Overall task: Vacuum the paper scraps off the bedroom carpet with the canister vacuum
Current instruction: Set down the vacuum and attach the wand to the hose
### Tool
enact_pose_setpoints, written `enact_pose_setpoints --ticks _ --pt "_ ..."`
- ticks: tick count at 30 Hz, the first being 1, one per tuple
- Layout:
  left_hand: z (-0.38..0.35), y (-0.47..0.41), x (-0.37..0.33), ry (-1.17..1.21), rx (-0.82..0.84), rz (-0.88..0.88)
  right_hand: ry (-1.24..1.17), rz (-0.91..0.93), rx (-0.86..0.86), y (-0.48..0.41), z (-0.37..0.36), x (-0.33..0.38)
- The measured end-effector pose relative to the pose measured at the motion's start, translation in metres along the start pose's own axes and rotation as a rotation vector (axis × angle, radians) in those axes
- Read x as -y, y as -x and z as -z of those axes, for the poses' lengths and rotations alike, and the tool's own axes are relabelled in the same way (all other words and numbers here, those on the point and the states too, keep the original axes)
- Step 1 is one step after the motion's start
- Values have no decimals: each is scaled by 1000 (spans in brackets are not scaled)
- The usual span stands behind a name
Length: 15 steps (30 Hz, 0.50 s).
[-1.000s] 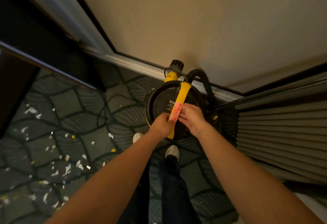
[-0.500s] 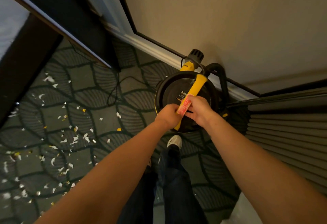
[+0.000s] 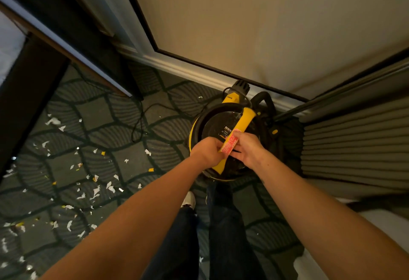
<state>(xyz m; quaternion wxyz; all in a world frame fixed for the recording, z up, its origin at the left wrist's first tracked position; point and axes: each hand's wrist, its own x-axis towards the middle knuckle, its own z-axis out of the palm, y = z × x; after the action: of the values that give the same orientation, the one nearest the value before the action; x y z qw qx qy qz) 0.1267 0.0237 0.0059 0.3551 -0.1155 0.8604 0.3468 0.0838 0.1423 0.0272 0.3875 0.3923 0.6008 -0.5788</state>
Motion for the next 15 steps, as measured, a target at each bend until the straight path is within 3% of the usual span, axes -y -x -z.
enact_pose_setpoints --ticks 7,15 --pt "-23 48 17 -92 91 -147 -98 62 -79 45 5 -63" --pt "-54 89 3 -127 293 -176 -210 34 -189 79 30 -120"
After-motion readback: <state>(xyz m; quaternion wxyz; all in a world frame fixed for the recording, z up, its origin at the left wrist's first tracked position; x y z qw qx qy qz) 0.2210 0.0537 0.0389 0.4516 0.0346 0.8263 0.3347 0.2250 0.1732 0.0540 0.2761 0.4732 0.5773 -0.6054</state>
